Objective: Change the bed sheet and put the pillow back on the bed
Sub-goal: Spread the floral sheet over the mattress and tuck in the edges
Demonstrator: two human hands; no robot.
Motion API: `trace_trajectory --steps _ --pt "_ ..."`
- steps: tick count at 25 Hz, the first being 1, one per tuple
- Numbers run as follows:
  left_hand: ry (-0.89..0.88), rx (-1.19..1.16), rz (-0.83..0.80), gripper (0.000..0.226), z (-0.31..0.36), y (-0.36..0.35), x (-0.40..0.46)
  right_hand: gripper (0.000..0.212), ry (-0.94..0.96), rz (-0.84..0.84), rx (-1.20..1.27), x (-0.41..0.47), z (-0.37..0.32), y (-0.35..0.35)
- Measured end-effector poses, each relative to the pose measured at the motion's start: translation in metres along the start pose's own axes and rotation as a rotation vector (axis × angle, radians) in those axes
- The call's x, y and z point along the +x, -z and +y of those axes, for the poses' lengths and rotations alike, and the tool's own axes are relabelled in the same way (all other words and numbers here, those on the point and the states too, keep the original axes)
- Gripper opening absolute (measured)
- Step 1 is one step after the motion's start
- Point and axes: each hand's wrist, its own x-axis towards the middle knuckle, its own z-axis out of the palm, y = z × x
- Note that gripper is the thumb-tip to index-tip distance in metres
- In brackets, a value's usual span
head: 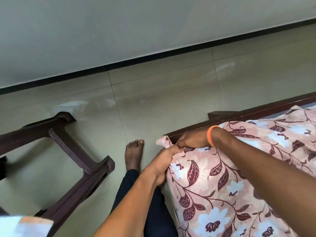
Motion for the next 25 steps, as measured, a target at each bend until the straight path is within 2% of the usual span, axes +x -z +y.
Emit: trace_trajectory --steps 2,4,6,7,10,11,12,13,14,15,17,19,21,22,23,25 --pt "0.05 -0.096 -0.142 0.04 -0.007 0.005 0.0 0.042 -0.024 -0.012 -0.019 -0.007 0.003 -0.006" --pt "0.058 -0.138 -0.162 0.054 -0.013 0.0 0.004 0.049 -0.04 0.029 0.004 -0.012 0.007 -0.009" --pt "0.02 -0.165 -0.054 0.075 -0.018 -0.003 0.016 0.049 -0.049 0.06 0.011 -0.014 0.008 -0.011" --pt "0.001 -0.156 0.009 0.076 -0.018 -0.003 0.019 0.05 -0.061 0.073 0.018 -0.013 0.007 -0.01" --pt "0.009 0.103 0.129 0.068 -0.007 0.003 0.022 0.064 -0.145 0.075 -0.048 0.007 0.002 -0.009" --pt "0.001 0.195 0.205 0.064 -0.003 0.007 0.021 0.069 -0.164 0.068 -0.075 0.012 -0.001 -0.009" --pt "-0.054 0.319 0.354 0.057 0.002 0.012 0.024 0.07 -0.183 0.057 -0.086 0.018 -0.002 -0.008" --pt "-0.142 0.457 0.483 0.048 0.006 0.017 0.02 0.068 -0.189 0.063 -0.08 0.023 -0.002 -0.008" --pt "-0.189 0.532 0.535 0.043 0.005 0.024 0.021 0.062 -0.198 0.059 -0.087 0.028 -0.002 -0.007" --pt "-0.212 0.493 0.522 0.043 0.004 0.03 0.023 0.058 -0.198 0.059 -0.095 0.034 -0.002 -0.007" --pt "-0.094 0.312 0.276 0.048 0.006 0.026 0.019 0.063 -0.229 0.099 -0.081 0.044 -0.002 -0.008" --pt "-0.023 0.352 0.178 0.048 0.01 0.016 0.012 0.06 -0.278 0.228 -0.062 0.052 0.002 -0.011" --pt "-0.072 0.705 0.327 0.049 0.02 0.009 0.008 0.047 -0.284 0.452 -0.062 0.053 0.007 -0.01" --pt "-0.042 0.895 0.409 0.05 0.026 0.007 0.008 0.042 -0.276 0.56 -0.042 0.053 0.009 -0.009" --pt "-0.052 0.997 0.448 0.049 0.035 0.005 0.008 0.04 -0.26 0.65 -0.019 0.052 0.012 -0.007" --pt "-0.067 1.036 0.395 0.045 0.045 0.004 0.019 0.037 -0.227 0.714 0.038 0.049 0.013 -0.004"
